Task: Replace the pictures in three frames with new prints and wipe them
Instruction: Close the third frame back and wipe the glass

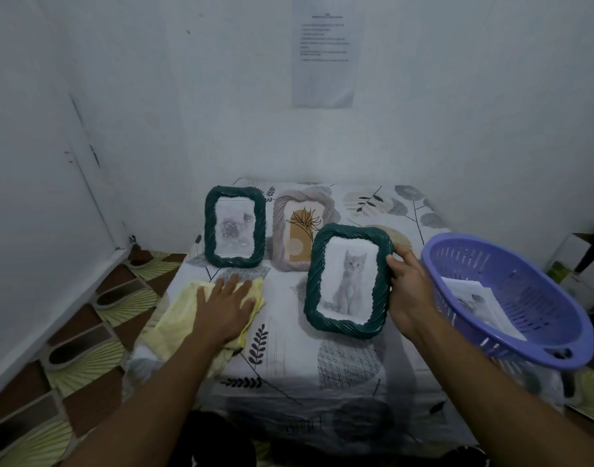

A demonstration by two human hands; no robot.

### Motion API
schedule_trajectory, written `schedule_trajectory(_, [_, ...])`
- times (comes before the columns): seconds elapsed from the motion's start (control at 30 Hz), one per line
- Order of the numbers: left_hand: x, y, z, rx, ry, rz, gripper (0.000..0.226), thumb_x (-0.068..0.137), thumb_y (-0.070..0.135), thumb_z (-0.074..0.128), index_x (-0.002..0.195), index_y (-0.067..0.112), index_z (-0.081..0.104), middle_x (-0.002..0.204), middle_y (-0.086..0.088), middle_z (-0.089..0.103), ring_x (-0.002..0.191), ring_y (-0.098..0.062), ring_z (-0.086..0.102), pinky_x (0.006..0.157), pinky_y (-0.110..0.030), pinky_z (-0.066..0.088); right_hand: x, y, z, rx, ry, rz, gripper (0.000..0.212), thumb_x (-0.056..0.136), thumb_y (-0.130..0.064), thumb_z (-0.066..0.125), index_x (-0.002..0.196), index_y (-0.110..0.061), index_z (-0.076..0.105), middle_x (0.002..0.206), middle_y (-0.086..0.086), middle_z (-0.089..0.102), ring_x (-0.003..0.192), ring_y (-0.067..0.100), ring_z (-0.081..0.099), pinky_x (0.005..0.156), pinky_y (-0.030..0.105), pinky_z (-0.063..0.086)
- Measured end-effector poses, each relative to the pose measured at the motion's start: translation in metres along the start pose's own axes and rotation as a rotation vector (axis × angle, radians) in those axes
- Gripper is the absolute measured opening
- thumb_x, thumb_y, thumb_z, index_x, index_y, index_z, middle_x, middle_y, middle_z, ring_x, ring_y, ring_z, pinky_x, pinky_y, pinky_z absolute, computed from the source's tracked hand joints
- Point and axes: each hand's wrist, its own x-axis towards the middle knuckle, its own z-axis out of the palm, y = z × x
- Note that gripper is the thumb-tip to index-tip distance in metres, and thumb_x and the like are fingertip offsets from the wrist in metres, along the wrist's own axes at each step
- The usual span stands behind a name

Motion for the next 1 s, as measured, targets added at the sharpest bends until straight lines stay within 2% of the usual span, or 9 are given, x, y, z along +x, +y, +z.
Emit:
schedule_trajectory(0.23, [0.005, 0.003, -0.002, -0.005, 0.005, -0.008, 0.054, 0.099, 0.048, 0.026, 0.151, 0.031, 0.021, 0.162, 0.001, 0.008, 0.148, -0.023, 0.005, 0.114, -0.060, 0.002, -0.001, 0.003, 0.006, -0.016, -0.002, 0.008, 0.026, 0.097, -0.007, 0.047, 0.111, -0.022, 0.063, 0.085, 0.003, 0.068, 0.072, 0.016, 0.056, 0.057, 0.028, 0.047])
schedule_trajectory(0.33, [0.004, 0.023, -0.016, 0.037, 0.132, 0.037, 0.056, 0.099, 0.046, 0.028, 0.150, 0.023, 0.025, 0.159, -0.006, 0.019, 0.146, -0.025, 0.015, 0.115, -0.056, 0.006, 0.000, 0.003, 0.007, -0.022, -0.014, 0.006, 0.026, 0.097, -0.008, 0.047, 0.108, -0.024, 0.063, 0.086, 0.002, 0.068, 0.074, 0.017, 0.056, 0.058, 0.029, 0.046])
schedule_trajectory(0.4, [0.004, 0.056, -0.038, -0.208, 0.230, 0.153, 0.052, 0.100, 0.045, 0.029, 0.140, 0.016, 0.042, 0.144, -0.012, 0.045, 0.129, -0.027, 0.044, 0.108, -0.046, 0.031, 0.002, 0.002, 0.007, -0.031, -0.031, -0.004, 0.026, 0.097, -0.007, 0.047, 0.106, -0.024, 0.064, 0.085, 0.002, 0.069, 0.075, 0.017, 0.056, 0.059, 0.029, 0.046])
schedule_trajectory(0.47, [0.001, 0.098, -0.063, -0.710, 0.068, 0.168, 0.046, 0.102, 0.044, 0.029, 0.119, 0.012, 0.057, 0.120, -0.014, 0.061, 0.105, -0.025, 0.059, 0.092, -0.039, 0.048, 0.004, 0.001, 0.007, -0.030, -0.053, -0.019, 0.025, 0.097, -0.007, 0.046, 0.108, -0.023, 0.063, 0.085, 0.001, 0.070, 0.076, 0.017, 0.057, 0.062, 0.030, 0.047])
schedule_trajectory(0.53, [0.002, 0.132, -0.081, -1.184, -0.105, 0.069, 0.042, 0.101, 0.047, 0.030, 0.104, 0.019, 0.061, 0.108, -0.008, 0.065, 0.098, -0.021, 0.062, 0.090, -0.040, 0.051, 0.007, -0.006, 0.006, -0.021, -0.071, -0.046, 0.024, 0.098, -0.007, 0.044, 0.110, -0.021, 0.061, 0.087, 0.000, 0.070, 0.077, 0.017, 0.058, 0.066, 0.031, 0.047])
schedule_trajectory(0.6, [0.008, 0.151, -0.088, -1.476, -0.171, -0.039, 0.037, 0.101, 0.045, 0.033, 0.098, 0.024, 0.064, 0.104, -0.003, 0.068, 0.099, -0.019, 0.063, 0.095, -0.040, 0.049, 0.014, -0.016, 0.000, -0.044, -0.082, -0.054, 0.023, 0.099, -0.008, 0.041, 0.107, -0.020, 0.059, 0.091, 0.002, 0.067, 0.079, 0.019, 0.055, 0.068, 0.034, 0.043])
schedule_trajectory(0.7, [0.022, 0.168, -0.094, -1.569, -0.215, -0.050, 0.035, 0.102, 0.038, 0.037, 0.101, 0.019, 0.066, 0.104, -0.006, 0.071, 0.101, -0.022, 0.064, 0.097, -0.042, 0.049, 0.031, -0.038, -0.012, -0.164, -0.110, 0.001, 0.017, 0.099, -0.018, 0.039, 0.097, -0.018, 0.056, 0.092, 0.006, 0.060, 0.081, 0.022, 0.049, 0.068, 0.036, 0.037])
schedule_trajectory(0.83, [0.042, 0.186, -0.102, -1.563, -0.200, -0.002, 0.034, 0.103, 0.032, 0.036, 0.100, 0.013, 0.064, 0.088, -0.002, 0.072, 0.075, -0.013, 0.069, 0.066, -0.026, 0.054, 0.058, -0.068, -0.016, -0.274, -0.103, 0.089, 0.030, 0.095, -0.041, 0.049, 0.102, -0.015, 0.063, 0.090, 0.007, 0.062, 0.080, 0.024, 0.054, 0.072, 0.038, 0.042])
schedule_trajectory(1.0, [0.066, 0.206, -0.102, -1.579, -0.251, 0.031, 0.029, 0.103, 0.027, 0.034, 0.103, 0.008, 0.055, 0.083, -0.005, 0.061, 0.067, -0.014, 0.062, 0.055, -0.018, 0.053, 0.093, -0.080, -0.015, -0.352, -0.041, 0.020, 0.017, 0.093, -0.035, 0.055, 0.095, -0.020, 0.064, 0.097, 0.006, 0.065, 0.084, 0.025, 0.056, 0.074, 0.037, 0.042])
